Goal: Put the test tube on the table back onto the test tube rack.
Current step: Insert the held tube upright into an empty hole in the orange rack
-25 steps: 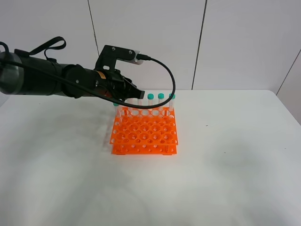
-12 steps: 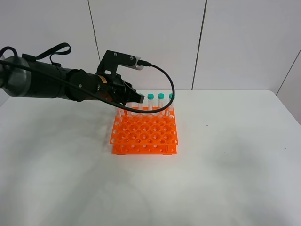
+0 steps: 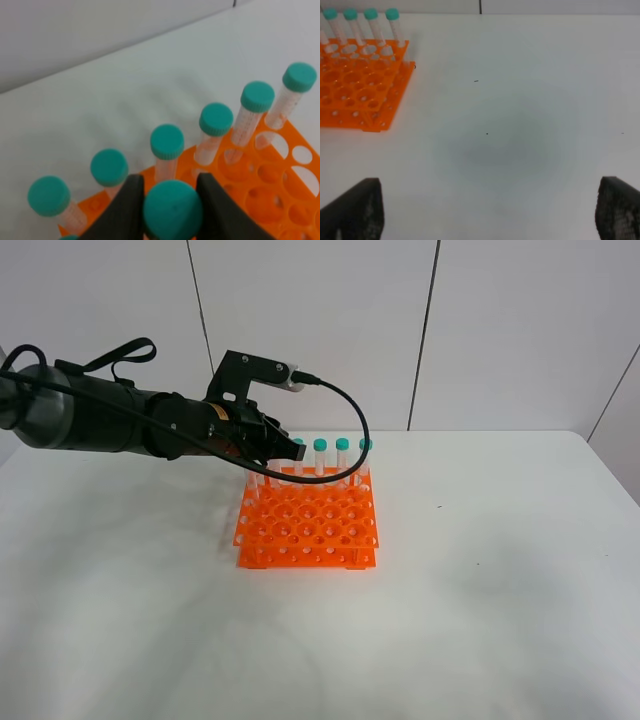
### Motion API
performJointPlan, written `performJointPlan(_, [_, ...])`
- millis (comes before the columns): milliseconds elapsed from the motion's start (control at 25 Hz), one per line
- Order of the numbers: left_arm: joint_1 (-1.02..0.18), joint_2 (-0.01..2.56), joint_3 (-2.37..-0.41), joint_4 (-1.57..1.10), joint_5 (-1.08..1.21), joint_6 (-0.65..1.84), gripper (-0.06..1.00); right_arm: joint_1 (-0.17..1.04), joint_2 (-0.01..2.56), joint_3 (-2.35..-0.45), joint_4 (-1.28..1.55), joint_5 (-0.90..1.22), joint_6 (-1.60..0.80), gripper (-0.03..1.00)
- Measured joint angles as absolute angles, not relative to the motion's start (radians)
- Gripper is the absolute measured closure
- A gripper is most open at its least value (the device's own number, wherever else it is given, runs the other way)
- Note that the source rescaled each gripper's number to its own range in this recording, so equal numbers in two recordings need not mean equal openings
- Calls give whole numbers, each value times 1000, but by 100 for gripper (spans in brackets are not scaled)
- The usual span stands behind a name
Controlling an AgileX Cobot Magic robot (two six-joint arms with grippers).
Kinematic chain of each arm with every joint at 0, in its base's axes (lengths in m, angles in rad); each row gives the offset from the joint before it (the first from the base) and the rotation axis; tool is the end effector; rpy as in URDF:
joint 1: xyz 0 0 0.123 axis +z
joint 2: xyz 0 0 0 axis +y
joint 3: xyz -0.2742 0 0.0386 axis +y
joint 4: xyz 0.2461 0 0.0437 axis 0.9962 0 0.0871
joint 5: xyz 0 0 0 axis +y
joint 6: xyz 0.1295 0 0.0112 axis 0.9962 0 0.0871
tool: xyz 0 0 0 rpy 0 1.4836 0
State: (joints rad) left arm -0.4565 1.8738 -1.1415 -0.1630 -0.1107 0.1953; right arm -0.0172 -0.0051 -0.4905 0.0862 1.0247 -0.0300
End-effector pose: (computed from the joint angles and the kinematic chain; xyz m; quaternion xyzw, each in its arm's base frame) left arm 0.3983 -0.1930 0.1747 0.2064 0.8442 -0.0963 0.4853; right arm 0.0387 0.0089 0.2603 -0.0062 0.8441 0.0305 0.5353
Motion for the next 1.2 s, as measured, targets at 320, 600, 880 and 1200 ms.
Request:
performJointPlan(320, [-457,1885,-1141,-163,-139,195,94,-17,-5,-491,86,1025,-30,4])
performJointPlan(600, [-436,1885,-1141,-163,-142,194,94,-17,-5,-491,86,1025,-30,4])
performJointPlan(880, [-432,1885,-1141,-162,-140,190,94,-17,-5,-491,86,1025,-30,4])
performJointPlan(1200, [-432,1885,-1141,-155,-131,130,94,-17,-5,-491,86,1025,-30,4])
